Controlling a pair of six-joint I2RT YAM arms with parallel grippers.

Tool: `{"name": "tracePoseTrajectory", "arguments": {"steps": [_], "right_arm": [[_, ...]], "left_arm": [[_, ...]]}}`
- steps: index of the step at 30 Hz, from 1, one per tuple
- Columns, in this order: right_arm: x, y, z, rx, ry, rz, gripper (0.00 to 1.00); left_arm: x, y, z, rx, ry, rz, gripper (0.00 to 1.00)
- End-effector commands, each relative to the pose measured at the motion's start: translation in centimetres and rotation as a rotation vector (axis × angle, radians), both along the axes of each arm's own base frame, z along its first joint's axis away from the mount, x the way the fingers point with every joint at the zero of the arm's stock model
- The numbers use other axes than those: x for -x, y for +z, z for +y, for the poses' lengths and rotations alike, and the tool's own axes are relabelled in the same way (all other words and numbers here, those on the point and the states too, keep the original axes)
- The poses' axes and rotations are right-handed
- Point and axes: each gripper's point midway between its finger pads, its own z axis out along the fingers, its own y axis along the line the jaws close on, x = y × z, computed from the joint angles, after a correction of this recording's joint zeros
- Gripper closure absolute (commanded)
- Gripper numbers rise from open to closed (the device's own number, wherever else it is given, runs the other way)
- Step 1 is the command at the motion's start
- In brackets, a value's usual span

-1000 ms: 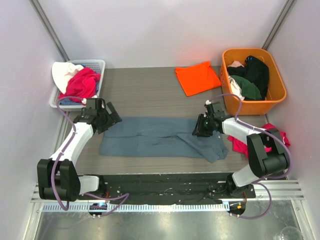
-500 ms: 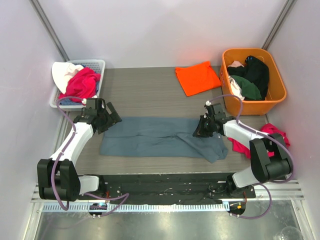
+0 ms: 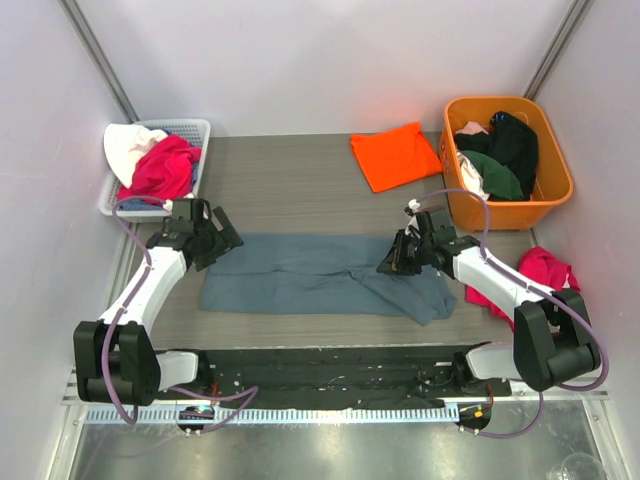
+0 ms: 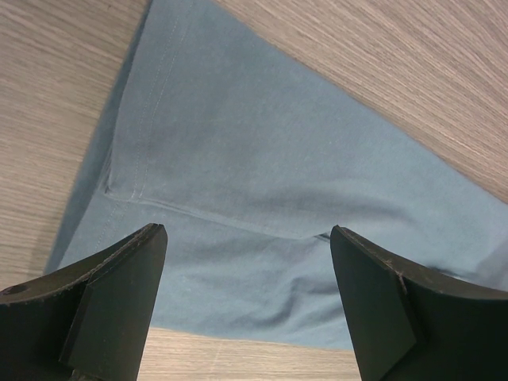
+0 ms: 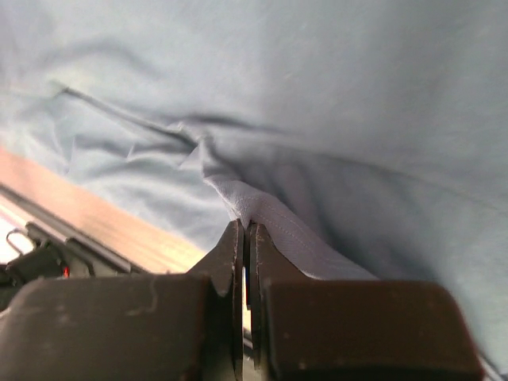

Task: Fold and stack the t-shirts
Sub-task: Fold the tshirt

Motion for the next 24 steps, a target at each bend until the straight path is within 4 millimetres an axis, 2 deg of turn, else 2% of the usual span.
{"name": "tracePoseTrajectory", "arguments": {"steps": [1,12,15,16,18,19,21,24], "right_arm": [[2.2,0.7,1.5,-0.070,0.070,0.038,0.99],[5.6,1.5,3.8,-0.107,0.190,0.070,0.99],[6.7,1.8,4.4,-0.115,0.227,0.083,0.96],[7.1,1.9,4.5,-0.115,0.238,0.089,0.87],[8.0,2.0,4.9,-0.120,0.274,0.102,0.81],[8.2,2.0,5.0,-0.123,0.282,0.106,0.64],[8.8,2.1,5.2,-0.132,0.310,0.114,0.49],[8.3,2.2,4.7,-0.091,0.292,0.091,0.45]], "left_arm": [[0.5,0.7,-0.3,0.015,-0.008,-0.018,0.11],[0.7,0.7,-0.4,0.019,-0.009,-0.018,0.11],[0.8,0.6,-0.4,0.020,-0.008,-0.014,0.11],[0.9,0.6,-0.4,0.022,-0.008,-0.016,0.11],[0.9,0.6,-0.4,0.023,-0.009,-0.016,0.11],[1.0,0.6,-0.4,0.024,-0.009,-0.015,0.11],[1.0,0.7,-0.5,0.024,-0.011,-0.017,0.11],[1.0,0.8,-0.4,0.024,-0.010,-0.017,0.11]]}}
